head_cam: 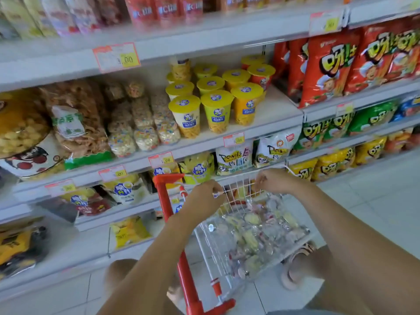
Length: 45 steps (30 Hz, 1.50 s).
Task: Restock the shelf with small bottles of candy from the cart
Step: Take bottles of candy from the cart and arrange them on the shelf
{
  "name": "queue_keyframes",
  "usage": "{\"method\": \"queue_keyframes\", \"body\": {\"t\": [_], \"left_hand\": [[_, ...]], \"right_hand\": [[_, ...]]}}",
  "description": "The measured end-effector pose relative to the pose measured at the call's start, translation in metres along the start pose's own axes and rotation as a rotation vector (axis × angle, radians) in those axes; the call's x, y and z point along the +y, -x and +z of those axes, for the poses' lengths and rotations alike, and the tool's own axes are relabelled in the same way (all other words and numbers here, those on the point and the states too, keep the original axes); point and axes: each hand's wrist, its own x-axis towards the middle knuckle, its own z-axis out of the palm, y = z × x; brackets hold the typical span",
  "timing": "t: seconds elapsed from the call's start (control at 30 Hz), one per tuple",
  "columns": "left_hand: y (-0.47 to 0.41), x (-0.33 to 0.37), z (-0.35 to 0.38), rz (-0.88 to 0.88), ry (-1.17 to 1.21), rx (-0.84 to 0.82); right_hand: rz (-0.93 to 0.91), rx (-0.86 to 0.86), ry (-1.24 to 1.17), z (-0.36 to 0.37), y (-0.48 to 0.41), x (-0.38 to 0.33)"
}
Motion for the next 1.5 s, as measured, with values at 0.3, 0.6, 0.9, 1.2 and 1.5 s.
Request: {"method": "queue_keyframes", "body": {"t": [0.3, 0.6, 0.9, 1.2, 1.5], "left_hand": [[-0.069, -0.063, 0.138, -0.412, 0.213, -0.085], [-0.108, -0.107, 0.214, -0.728, 0.009, -0.199], [-0.142, -0.121, 0.237, -1.096, 0.370, -0.069], [-0.159, -0.123, 0.253, -1.167, 0.447, -0.132], [-0.119, -0.068, 0.177, -0.976, 1.083, 0.056]], "right_hand": [[0.348, -0.045, -0.137, 0.118, -0.030, 0.107], [0.223, -0.071, -0.067, 0.162, -0.092, 0.104], [0.170, -0.045, 0.039, 0.184, -0.131, 0.107], [0.304, -0.013, -0.318, 0.172, -0.132, 0.111], [0.229, -0.171, -1.198, 0.111, -0.060, 0.087]]}}
